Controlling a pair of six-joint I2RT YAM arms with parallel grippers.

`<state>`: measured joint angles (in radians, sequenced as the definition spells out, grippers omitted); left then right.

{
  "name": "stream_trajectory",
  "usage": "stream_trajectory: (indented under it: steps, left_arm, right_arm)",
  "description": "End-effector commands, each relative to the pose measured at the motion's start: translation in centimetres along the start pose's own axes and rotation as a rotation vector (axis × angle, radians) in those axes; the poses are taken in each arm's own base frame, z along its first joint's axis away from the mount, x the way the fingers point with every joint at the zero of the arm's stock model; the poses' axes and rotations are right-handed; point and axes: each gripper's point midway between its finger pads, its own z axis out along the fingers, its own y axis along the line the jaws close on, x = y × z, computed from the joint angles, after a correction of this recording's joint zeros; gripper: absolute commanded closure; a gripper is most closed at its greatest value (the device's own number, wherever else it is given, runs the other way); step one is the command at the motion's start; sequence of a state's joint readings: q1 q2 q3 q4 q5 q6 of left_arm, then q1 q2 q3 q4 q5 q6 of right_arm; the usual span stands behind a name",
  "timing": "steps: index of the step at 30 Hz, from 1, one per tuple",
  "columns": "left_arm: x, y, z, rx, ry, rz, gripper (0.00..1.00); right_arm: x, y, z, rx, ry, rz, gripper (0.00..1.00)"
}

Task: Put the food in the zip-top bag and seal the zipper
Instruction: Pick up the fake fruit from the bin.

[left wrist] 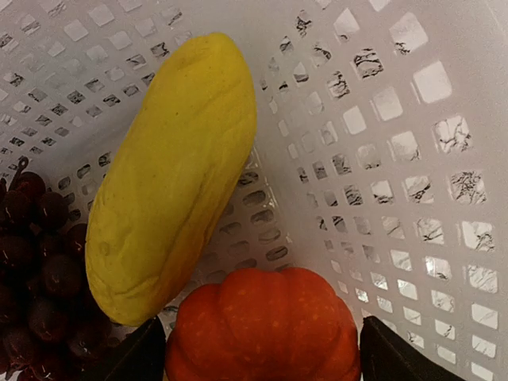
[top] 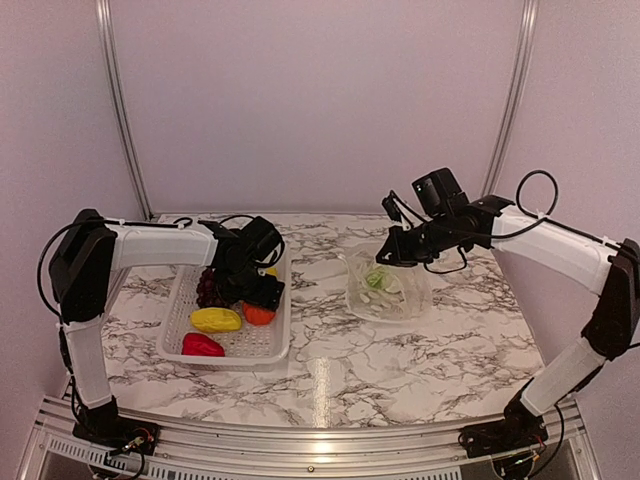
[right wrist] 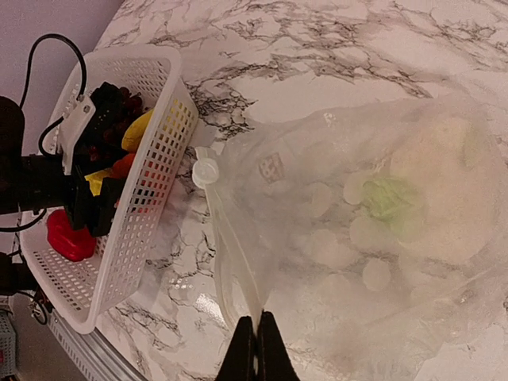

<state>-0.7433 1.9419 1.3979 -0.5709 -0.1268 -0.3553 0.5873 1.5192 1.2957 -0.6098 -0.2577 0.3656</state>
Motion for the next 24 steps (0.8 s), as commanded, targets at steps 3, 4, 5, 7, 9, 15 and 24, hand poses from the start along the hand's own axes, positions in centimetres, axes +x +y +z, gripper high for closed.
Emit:
stream_trajectory:
  steps: [3, 4, 5, 7, 9, 15, 24]
  left_arm:
    - [0.9, -0.4, 0.6, 0.007, 0.06, -0.005, 0.18]
    - [1.0, -0.3, 0.6, 0.006, 0.063, -0.005, 0.18]
    - [1.2, -0.2, 0.6, 0.005, 0.067, -0.004, 0.18]
    - [1.8, -0.2, 0.7, 0.009, 0.084, 0.001, 0.15]
    - [2.4, -0.1, 1.0, 0.004, 0.108, 0.005, 0.13]
    - [3.1, 0.3, -0.3, -0.003, 0.126, 0.009, 0.11]
    - [4.1, 0.6, -1.9, 0.003, 0.133, -0.008, 0.22]
  right_arm:
    - [-2.2, 1.6, -0.5, -0.034, -0.034, -0.034, 1.0]
    - [-2.3, 1.6, -0.6, -0.034, -0.037, -0.033, 1.0]
    - [-2.3, 1.7, -0.6, -0.034, -0.037, -0.033, 1.0]
    - [-2.2, 1.6, -0.5, -0.033, -0.033, -0.031, 1.0]
    - [-2.1, 1.5, -0.4, -0.034, -0.03, -0.028, 1.0]
    - [-2.3, 1.8, -0.6, -0.042, -0.037, -0.023, 1.0]
    - [-1.9, 1.7, -0.6, -0.044, -0.032, -0.025, 1.0]
